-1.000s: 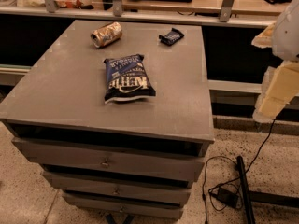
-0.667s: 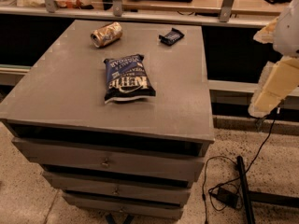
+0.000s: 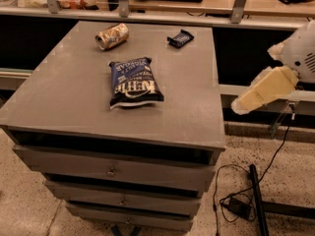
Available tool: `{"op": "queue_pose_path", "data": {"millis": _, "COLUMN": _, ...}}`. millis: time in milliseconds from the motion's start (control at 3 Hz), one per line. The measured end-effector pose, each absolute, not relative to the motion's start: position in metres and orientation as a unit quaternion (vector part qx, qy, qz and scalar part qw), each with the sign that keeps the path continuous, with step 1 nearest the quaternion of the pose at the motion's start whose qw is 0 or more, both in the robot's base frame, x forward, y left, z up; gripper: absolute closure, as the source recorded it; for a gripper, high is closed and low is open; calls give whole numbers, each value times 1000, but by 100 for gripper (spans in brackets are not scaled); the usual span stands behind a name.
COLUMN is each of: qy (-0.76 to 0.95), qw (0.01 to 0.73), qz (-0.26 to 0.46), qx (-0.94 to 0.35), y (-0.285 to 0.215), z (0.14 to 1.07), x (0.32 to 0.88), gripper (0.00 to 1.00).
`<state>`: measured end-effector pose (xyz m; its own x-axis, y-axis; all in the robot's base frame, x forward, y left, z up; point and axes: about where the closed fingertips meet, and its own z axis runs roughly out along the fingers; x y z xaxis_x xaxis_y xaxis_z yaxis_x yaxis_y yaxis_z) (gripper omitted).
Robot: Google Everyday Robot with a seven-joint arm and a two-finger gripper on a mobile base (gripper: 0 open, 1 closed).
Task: Pick rxbar blueberry
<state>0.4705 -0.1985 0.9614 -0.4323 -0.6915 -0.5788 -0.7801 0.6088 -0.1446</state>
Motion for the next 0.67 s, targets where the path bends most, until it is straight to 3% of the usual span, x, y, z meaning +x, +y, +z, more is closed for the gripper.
{"op": "queue_pose_path", "data": {"millis": 333, "qy": 852, "qw": 353, "qz": 137, "qx": -363, "y": -192, "z": 929, "x": 475, "gripper": 0}}
{"op": "queue_pose_path", "data": {"millis": 667, "qy": 842, "qw": 408, "qz": 158, "qx": -316, "y": -188, "z": 907, "x": 498, "gripper": 0}}
